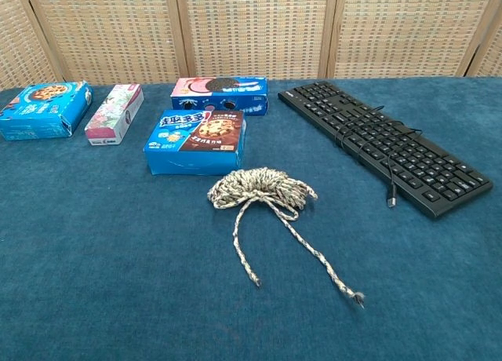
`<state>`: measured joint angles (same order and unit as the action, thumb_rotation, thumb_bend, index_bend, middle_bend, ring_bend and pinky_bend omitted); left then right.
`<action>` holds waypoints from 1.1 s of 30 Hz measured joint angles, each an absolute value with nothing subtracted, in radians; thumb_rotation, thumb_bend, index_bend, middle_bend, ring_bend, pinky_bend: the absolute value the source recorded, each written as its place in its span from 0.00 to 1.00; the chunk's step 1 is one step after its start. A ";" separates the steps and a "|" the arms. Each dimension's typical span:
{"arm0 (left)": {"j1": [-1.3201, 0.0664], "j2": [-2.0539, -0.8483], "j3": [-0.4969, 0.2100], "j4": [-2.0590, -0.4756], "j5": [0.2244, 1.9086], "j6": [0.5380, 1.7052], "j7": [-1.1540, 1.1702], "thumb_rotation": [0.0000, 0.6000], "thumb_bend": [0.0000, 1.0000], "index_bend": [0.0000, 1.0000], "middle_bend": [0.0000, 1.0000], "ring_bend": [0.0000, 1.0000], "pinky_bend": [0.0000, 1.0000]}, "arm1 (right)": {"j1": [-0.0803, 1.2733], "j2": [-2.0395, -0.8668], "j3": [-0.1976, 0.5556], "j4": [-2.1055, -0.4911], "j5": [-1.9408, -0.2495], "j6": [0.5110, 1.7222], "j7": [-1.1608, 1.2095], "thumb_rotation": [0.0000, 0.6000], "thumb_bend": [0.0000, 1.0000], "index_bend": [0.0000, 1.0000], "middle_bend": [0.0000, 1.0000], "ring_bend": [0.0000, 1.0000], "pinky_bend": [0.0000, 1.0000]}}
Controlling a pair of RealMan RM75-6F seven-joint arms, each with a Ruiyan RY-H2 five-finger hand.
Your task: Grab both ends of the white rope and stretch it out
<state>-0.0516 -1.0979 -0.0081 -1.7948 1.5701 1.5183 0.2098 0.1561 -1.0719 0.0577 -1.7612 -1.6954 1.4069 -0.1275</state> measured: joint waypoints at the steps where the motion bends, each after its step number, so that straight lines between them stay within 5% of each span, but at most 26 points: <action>1: -0.052 -1.100 -0.008 -1.795 1.568 1.516 0.211 1.00 0.00 0.00 0.00 0.00 0.00 | 0.182 -1.068 0.058 -1.755 -1.714 1.380 -0.108 1.00 0.01 0.30 0.01 0.00 0.00; 6: -0.057 -1.108 -0.007 -1.791 1.556 1.501 0.220 1.00 0.00 0.00 0.00 0.00 0.00 | 0.336 -1.071 0.062 -1.705 -1.810 1.226 -0.073 1.00 0.16 0.36 0.07 0.00 0.00; 20: -0.088 -1.125 -0.020 -1.785 1.494 1.437 0.253 1.00 0.00 0.00 0.00 0.00 0.00 | 0.591 -1.245 0.071 -1.627 -1.891 0.922 -0.313 1.00 0.18 0.42 0.10 0.00 0.00; 33: -0.095 -1.128 -0.017 -1.782 1.483 1.428 0.259 1.00 0.00 0.00 0.00 0.00 0.00 | 0.655 -1.392 0.045 -1.570 -1.829 0.834 -0.403 1.00 0.22 0.45 0.10 0.00 0.00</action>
<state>-0.0949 -1.1278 -0.0168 -1.7819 1.4826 1.4278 0.2590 0.6551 -1.3921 0.0450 -1.5701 -1.8286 0.8337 -0.4026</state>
